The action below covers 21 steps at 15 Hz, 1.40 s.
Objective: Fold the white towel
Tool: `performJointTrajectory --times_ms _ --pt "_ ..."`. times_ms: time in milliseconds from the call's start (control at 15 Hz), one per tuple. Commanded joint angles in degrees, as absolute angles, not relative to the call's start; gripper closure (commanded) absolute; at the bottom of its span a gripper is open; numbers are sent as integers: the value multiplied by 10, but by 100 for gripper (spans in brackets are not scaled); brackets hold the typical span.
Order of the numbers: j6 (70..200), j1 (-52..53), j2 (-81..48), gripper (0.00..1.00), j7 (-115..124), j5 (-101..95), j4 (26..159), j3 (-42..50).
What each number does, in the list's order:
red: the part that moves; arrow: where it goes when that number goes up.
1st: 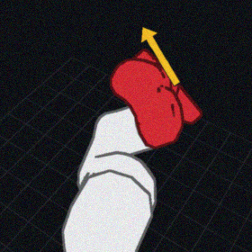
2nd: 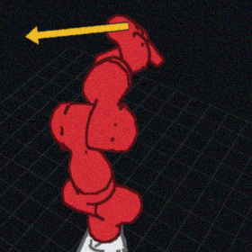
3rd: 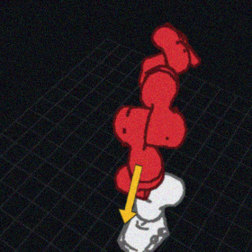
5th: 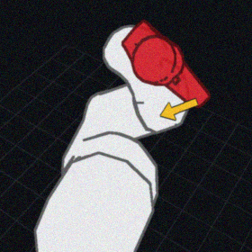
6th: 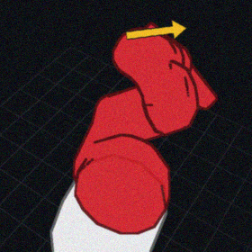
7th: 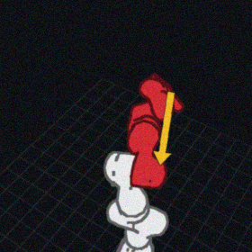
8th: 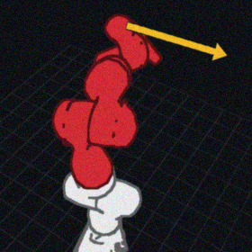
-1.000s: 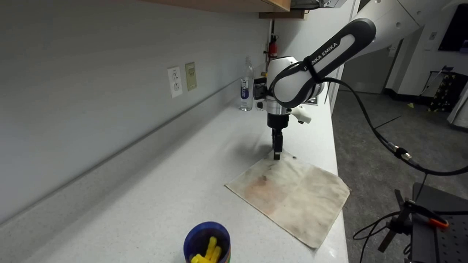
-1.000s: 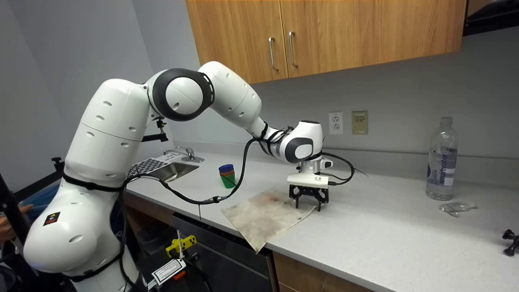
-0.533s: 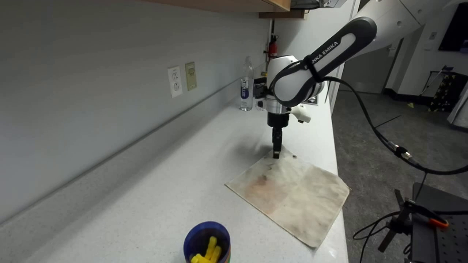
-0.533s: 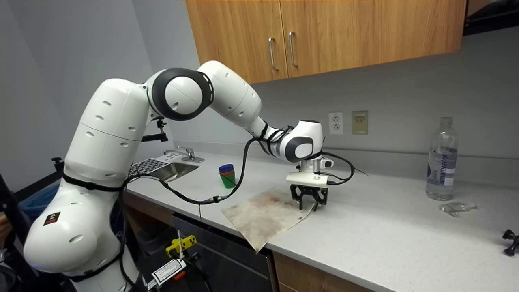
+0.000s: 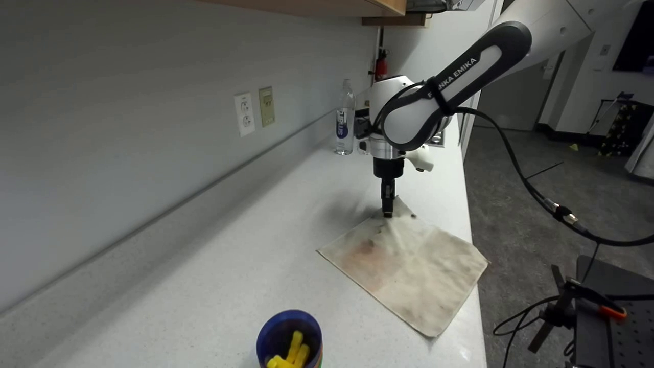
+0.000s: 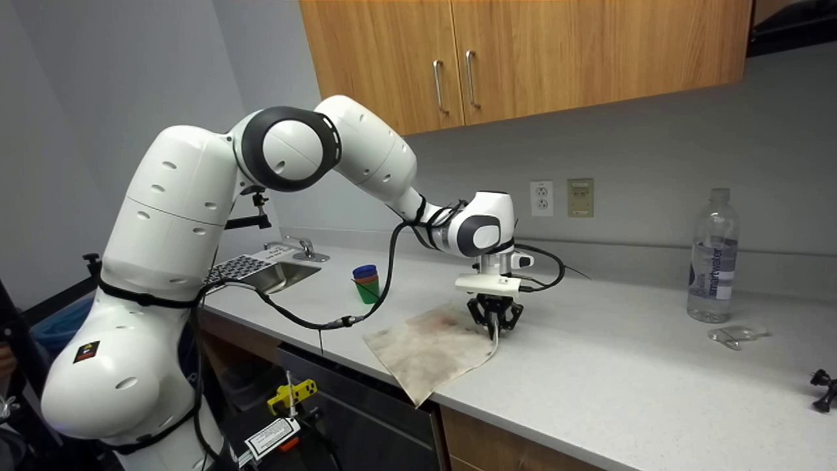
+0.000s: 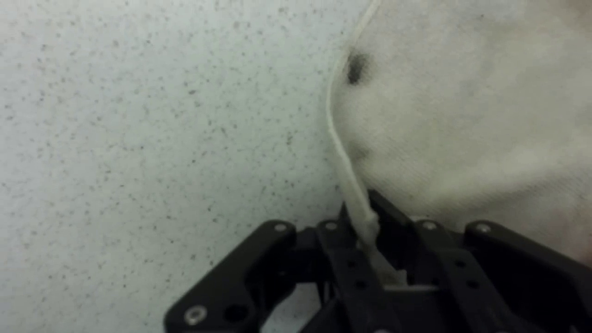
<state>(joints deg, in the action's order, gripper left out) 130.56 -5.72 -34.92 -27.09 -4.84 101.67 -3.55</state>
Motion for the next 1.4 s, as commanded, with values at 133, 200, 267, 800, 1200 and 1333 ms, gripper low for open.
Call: performJointTrajectory --times_ms 133,200,267,800,1200,1333 --pt "1310 -6 -323 97 -186 -154 1022 15" --pt "1309 2 -319 97 -171 -176 1023 22" --pt "1306 12 -312 97 -155 -198 1026 28" --pt "1268 31 -267 97 -135 -199 1080 -7" --pt "1248 19 -242 97 -173 -132 1125 -50" --pt "1247 19 -238 97 -186 -106 1134 -61"
